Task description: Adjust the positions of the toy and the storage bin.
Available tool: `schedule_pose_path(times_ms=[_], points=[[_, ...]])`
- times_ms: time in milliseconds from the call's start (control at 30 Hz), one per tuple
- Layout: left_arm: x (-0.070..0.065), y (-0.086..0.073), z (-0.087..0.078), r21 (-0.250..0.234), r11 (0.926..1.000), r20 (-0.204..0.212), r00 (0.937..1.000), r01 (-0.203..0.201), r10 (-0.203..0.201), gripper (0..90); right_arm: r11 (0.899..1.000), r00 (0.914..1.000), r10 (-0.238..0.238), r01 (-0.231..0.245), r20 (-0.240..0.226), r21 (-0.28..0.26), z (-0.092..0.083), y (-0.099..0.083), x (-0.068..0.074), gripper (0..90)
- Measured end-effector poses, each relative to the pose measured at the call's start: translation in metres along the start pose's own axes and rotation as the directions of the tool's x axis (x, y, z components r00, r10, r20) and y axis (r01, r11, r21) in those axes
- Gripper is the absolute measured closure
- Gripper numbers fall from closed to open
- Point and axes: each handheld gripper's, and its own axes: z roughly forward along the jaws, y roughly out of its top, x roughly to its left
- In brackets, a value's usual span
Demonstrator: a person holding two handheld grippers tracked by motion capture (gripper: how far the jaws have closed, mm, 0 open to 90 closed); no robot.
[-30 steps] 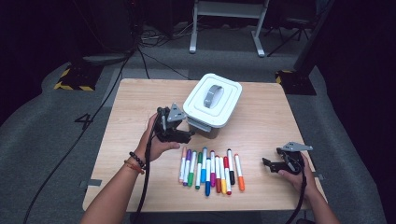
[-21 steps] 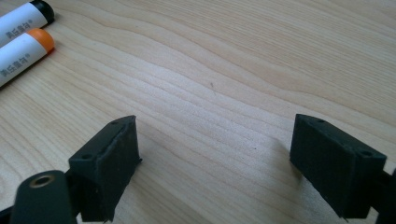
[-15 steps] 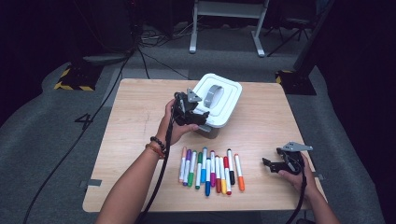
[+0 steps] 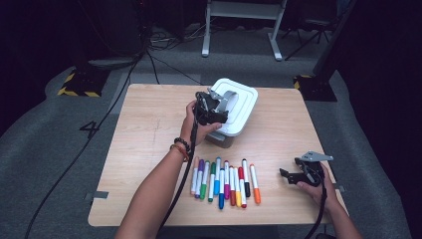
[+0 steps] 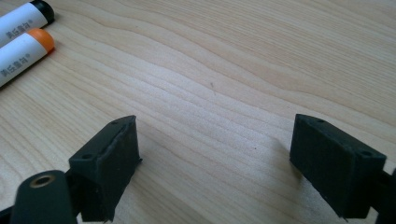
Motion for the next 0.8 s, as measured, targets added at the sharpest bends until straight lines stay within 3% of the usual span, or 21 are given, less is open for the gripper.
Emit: schedule_pose_path(times_ms=[200,300,400,567,633,667,733,800], points=[[0.002,0.007,0.006,0.014,0.9996,-0.003,0.9997,-0.024,0.024,39.9,1.0,1.0,0.0,0.0,-0.003,0.0,-0.001,-0.001,0.001,16.2],[0.001,0.007,0.011,-0.004,0.9999,-0.014,0.9998,0.015,-0.015,37.5,1.0,1.0,-0.002,0.002,-0.005,0.0,-0.001,-0.001,0.001,16.2],[0.001,0.009,0.013,-0.007,0.9997,-0.019,0.9995,0.024,-0.024,31.6,1.0,1.0,-0.004,0.004,-0.006,0.0,-0.001,-0.001,0.002,16.2],[0.0,0.011,0.017,-0.025,0.9996,-0.008,0.9999,0.012,-0.012,45.3,1.0,1.0,-0.003,0.003,-0.004,0.0,-0.001,-0.001,0.002,16.1],[-0.005,0.013,0.018,-0.032,0.9984,0.006,0.9989,-0.047,0.047,53.0,1.0,1.0,-0.003,0.003,-0.004,0.0,-0.001,-0.001,0.002,16.1],[-0.006,0.013,0.019,-0.035,0.9981,0.005,0.9987,-0.05,0.051,57.8,1.0,1.0,-0.003,0.003,-0.004,0.0,-0.001,-0.001,0.002,16.1],[-0.005,0.013,0.019,-0.04,0.998,0.007,0.9987,-0.05,0.05,58.3,1.0,1.0,-0.003,0.003,-0.004,0.0,-0.001,-0.001,0.002,16.1],[0.002,0.011,0.02,-0.054,0.9967,0.046,0.9969,-0.06,0.063,58.5,1.0,1.0,-0.003,0.003,-0.004,0.0,-0.001,-0.001,0.002,16.1]])
